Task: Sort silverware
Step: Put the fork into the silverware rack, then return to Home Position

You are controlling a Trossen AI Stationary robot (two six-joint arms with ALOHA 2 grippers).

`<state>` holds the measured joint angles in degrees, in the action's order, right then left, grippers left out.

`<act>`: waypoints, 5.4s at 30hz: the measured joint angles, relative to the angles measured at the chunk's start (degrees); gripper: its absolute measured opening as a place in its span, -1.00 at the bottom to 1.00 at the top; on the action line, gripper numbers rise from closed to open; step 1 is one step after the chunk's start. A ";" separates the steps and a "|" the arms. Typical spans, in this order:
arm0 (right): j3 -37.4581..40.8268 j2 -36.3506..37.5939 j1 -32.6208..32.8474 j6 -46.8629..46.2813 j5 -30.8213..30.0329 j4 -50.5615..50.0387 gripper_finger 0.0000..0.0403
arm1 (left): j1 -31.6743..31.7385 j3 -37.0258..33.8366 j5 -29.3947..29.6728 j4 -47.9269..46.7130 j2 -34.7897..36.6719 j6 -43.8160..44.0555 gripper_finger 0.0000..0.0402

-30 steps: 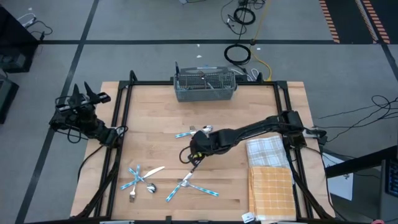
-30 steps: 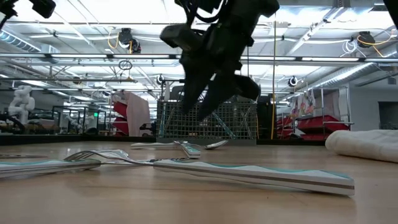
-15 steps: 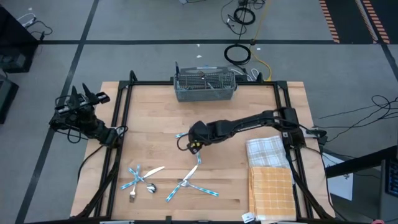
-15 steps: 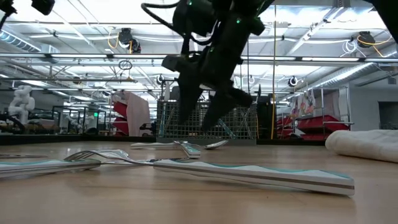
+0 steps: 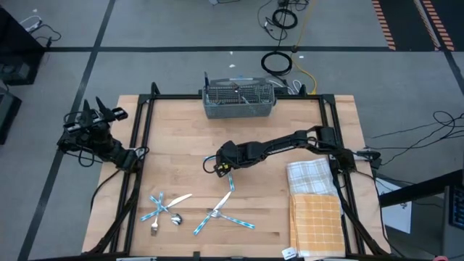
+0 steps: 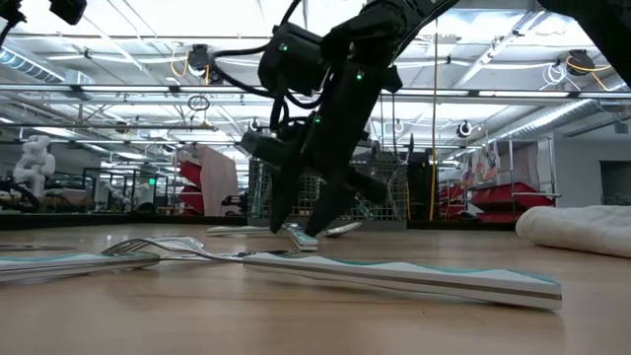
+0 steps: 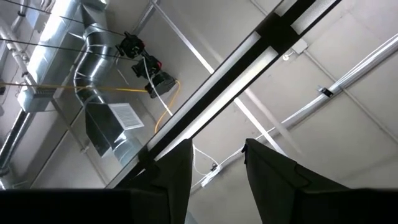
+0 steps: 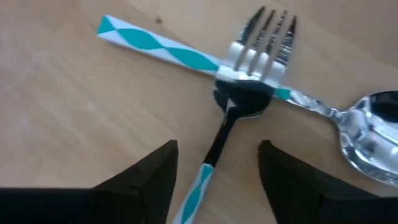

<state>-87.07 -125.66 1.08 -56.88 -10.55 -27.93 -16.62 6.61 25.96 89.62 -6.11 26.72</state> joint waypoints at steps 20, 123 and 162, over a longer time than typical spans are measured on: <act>-7.16 6.86 1.39 5.62 -0.73 0.26 -0.99 | 0.00 0.00 0.21 -0.14 0.00 -0.04 -0.24; 33.99 29.98 -45.55 43.69 34.99 77.53 -0.20 | 0.00 -0.11 10.57 -11.09 0.00 -13.55 -0.24; 34.01 69.23 -33.42 45.33 66.40 36.89 -0.34 | 0.00 -0.11 -0.60 -24.76 -0.04 -5.54 -0.24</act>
<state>-53.06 -56.42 -32.33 -11.55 55.86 8.97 -16.62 6.50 25.36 64.86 -6.15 21.18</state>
